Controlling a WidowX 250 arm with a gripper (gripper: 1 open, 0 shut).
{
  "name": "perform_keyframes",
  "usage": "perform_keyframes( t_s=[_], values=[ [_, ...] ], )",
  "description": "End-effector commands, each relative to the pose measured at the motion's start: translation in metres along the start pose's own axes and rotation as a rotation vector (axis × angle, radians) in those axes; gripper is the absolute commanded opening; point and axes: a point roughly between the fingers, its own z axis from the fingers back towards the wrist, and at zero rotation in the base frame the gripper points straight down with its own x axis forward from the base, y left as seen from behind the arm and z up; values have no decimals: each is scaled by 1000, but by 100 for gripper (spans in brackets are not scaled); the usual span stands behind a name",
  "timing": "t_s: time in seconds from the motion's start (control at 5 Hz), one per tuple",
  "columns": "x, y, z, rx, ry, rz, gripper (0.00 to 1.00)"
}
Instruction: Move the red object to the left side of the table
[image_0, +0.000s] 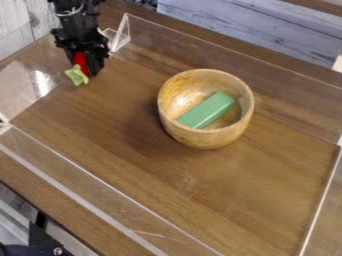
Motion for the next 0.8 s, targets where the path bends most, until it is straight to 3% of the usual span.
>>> perform_keyframes(
  t_s=[0.0,0.6],
  values=[
    [18,-1,16,21,-40,12,0],
    [12,0,10,-32,21,-122,0]
  ],
)
